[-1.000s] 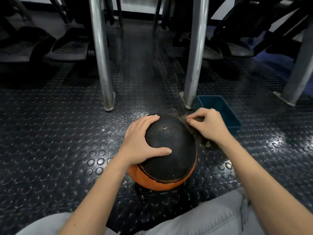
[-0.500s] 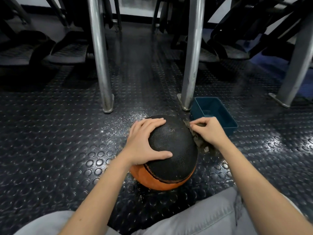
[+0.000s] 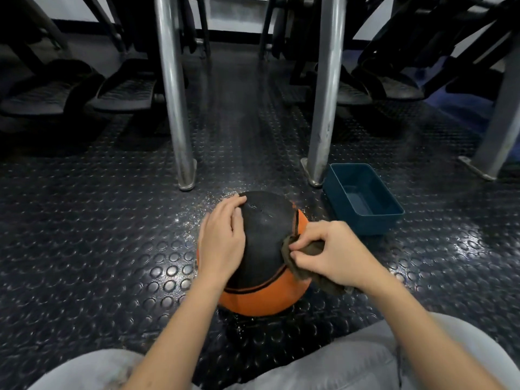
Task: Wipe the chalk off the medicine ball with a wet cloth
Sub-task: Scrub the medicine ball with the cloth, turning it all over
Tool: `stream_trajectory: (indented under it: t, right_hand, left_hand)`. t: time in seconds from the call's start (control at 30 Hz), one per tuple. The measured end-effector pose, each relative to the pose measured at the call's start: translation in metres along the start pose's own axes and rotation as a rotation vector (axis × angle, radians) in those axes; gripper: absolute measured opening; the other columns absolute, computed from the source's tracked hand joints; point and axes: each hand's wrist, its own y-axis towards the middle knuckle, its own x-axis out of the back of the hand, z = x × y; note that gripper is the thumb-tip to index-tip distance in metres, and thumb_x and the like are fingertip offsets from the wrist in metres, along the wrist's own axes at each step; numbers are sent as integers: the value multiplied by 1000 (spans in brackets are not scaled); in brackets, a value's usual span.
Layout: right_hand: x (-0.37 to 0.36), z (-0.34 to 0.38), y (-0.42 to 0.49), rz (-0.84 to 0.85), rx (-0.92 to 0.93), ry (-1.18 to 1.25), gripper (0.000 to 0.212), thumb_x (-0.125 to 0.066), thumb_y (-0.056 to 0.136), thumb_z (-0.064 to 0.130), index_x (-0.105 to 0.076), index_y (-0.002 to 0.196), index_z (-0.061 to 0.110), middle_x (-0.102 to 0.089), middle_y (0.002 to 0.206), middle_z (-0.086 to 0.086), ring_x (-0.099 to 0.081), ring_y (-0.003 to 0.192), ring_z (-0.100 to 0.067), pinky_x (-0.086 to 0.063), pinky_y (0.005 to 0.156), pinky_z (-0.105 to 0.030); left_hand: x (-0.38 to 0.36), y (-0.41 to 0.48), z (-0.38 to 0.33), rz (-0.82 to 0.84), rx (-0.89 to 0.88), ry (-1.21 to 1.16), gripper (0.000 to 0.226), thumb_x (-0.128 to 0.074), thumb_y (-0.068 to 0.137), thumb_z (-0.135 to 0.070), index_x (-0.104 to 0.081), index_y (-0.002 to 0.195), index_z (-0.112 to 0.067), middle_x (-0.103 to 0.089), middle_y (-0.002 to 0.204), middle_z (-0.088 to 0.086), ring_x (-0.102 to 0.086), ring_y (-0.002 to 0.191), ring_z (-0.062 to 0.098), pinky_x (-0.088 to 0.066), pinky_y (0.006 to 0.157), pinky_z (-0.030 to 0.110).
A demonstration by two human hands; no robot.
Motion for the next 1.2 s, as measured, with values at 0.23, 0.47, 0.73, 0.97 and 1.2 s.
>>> stream_trajectory:
  t: [0.23, 0.47, 0.73, 0.97, 1.2]
  right_hand:
    - [-2, 3, 11, -257, 238, -85, 13, -70, 75, 22, -75, 87, 21, -65, 83, 10, -50, 79, -12, -40, 76, -17]
    - [7, -50, 34, -295, -182, -198, 18, -66, 86, 21, -71, 103, 19, -57, 98, 6, -47, 101, -22, -25, 75, -17]
    - [-1, -12, 22, -258, 252, 8, 15, -65, 83, 31, -70, 96, 26, -60, 98, 13, -54, 97, -11, -37, 90, -19]
    - [8, -53, 39, -328, -205, -167, 10, -65, 87, 20, -72, 93, 15, -63, 96, 2, -56, 101, -22, -42, 91, -36]
    - [-4, -7, 64, -227, 233, -128, 10, -66, 85, 19, -73, 88, 14, -60, 86, 8, -55, 83, -11, -32, 82, -11]
  left_hand:
    - [-1, 10, -3, 133, -102, 69, 50, -45, 81, -58, -59, 117, -26, -51, 114, -22, -51, 113, 6, -38, 97, 31]
    - [0, 8, -2, 142, -89, 46, 46, -45, 81, -56, -56, 118, -30, -49, 116, -27, -48, 114, 2, -38, 99, 32]
    - [1, 3, 0, 132, -114, 62, 52, -44, 80, -62, -57, 117, -28, -48, 114, -27, -48, 114, 3, -37, 96, 28]
    - [1, 1, 0, 137, -108, 57, 49, -46, 81, -57, -57, 119, -28, -46, 116, -28, -47, 115, 3, -33, 92, 24]
    - [-7, -3, -2, 124, -226, 129, 56, -40, 79, -60, -61, 114, -21, -59, 122, -10, -46, 111, 4, -27, 92, 17]
